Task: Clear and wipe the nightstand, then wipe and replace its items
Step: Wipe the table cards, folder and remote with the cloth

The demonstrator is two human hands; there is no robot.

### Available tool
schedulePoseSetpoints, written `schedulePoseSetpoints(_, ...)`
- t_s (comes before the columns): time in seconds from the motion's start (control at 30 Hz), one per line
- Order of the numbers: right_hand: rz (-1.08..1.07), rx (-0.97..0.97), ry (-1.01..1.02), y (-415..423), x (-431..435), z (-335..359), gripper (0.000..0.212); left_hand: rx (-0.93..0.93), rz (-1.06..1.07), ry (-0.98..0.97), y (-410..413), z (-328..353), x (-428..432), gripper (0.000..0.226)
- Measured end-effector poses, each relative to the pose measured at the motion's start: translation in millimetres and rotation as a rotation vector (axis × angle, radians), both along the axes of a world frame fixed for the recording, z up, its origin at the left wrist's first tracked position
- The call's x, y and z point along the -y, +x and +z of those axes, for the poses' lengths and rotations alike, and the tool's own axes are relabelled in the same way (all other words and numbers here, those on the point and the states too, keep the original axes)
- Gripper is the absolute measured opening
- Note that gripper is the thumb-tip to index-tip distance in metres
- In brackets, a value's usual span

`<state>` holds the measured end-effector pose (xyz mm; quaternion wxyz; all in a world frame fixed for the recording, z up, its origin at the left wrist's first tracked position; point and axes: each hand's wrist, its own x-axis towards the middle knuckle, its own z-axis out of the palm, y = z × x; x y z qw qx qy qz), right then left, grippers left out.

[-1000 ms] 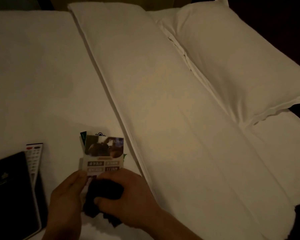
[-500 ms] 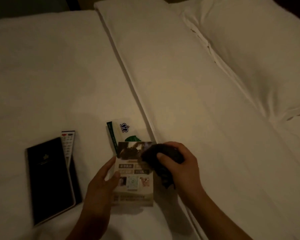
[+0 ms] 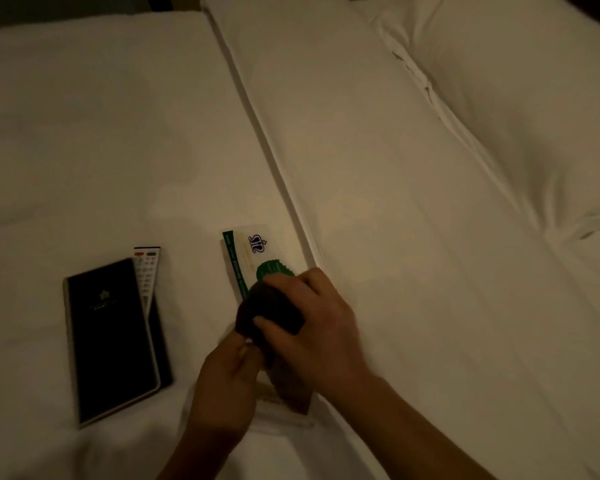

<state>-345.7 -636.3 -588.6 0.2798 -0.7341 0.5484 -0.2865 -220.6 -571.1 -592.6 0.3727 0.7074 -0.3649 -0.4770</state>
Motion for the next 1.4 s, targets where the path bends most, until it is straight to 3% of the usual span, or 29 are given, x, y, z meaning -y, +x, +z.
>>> schedulePoseSetpoints(0.07, -0.121, -0.023, -0.008, -5.3, 7.6, -2.4, 0.045, -0.028, 0.022, 0.000, 1.1, 1.6, -2.5, 0.031)
schedulePoseSetpoints(0.13, -0.409, 0.021, 0.075, -26.0, 16.9, -1.6, 0.041, -0.061, 0.066, 0.008, 6.3, 5.7, -5.0, 0.028)
schedulePoseSetpoints(0.2, -0.558, 0.302, 0.226, -44.7, 12.9, -2.1, 0.035, -0.108, 0.125, 0.009, 12.6, 7.4, -6.6, 0.029)
schedulePoseSetpoints(0.3, -0.511, 0.758, 0.484, -39.5, -10.8, -1.3, 0.030, -0.167, 0.214, 0.004, 15.5, 5.7, -7.1, 0.033)
schedulePoseSetpoints(0.37, -0.447, 1.083, 0.771, -31.4, -25.5, -2.0, 0.041, -0.190, 0.255, 0.030, 13.0, 3.7, -8.1, 0.038)
schedulePoseSetpoints(0.43, -0.428, 1.232, 0.955, -28.0, -33.0, -1.1, 0.051, -0.203, 0.273, 0.061, 11.4, 2.3, -12.0, 0.044)
schedulePoseSetpoints(0.57, -0.434, 1.130, 0.920, -25.8, -36.7, -1.7, 0.053, -0.119, 0.077, 0.099, 7.3, 4.4, -15.1, 0.028)
schedulePoseSetpoints(0.63, -0.390, 1.139, 0.927, -17.5, -41.2, 3.4, 0.050, -0.091, -0.148, 0.155, 1.4, 6.6, -14.4, 0.058)
schedulePoseSetpoints(0.7, -0.310, 1.085, 0.900, -8.2, -45.0, 9.0, 0.041, -0.221, -0.264, 0.201, -5.0, 6.4, -17.0, 0.078)
schedulePoseSetpoints(0.77, -0.285, 0.952, 0.731, -6.4, -41.8, 13.6, 0.026, -0.383, -0.288, 0.190, -3.7, 4.6, -23.4, 0.083)
schedulePoseSetpoints(0.9, -0.518, 0.949, 0.452, -31.6, -22.2, 20.4, 0.023, -0.660, -0.138, 0.264, 9.4, 6.8, -35.7, 0.106)
schedulePoseSetpoints(0.93, -0.477, 0.934, 0.434, -35.6, -24.1, 19.1, 0.026, -0.798, -0.081, 0.297, 11.6, 7.4, -37.9, 0.105)
schedulePoseSetpoints(1.0, -0.248, 0.791, 0.405, -29.8, -35.5, 22.2, 0.031, -0.987, -0.027, 0.325, 10.2, 11.5, -38.9, 0.078)
schedulePoseSetpoints(1.07, -0.003, 0.525, 0.294, -17.0, -45.1, 23.0, 0.041, -1.049, 0.028, 0.358, 6.8, 11.0, -38.0, 0.065)
schedulePoseSetpoints(1.13, 0.003, 0.343, 0.161, -10.3, -41.1, 17.2, 0.044, -1.020, 0.047, 0.391, 6.7, 7.2, -37.3, 0.063)
schedulePoseSetpoints(1.27, -0.344, 0.367, 0.263, -18.6, -25.1, 16.4, 0.040, -0.957, 0.028, 0.314, 18.3, 9.4, -37.6, 0.060)
schedulePoseSetpoints(1.4, -0.010, 0.470, 0.326, -14.1, -46.1, 27.7, 0.045, -0.885, 0.082, 0.220, 22.9, 7.7, -28.4, 0.059)
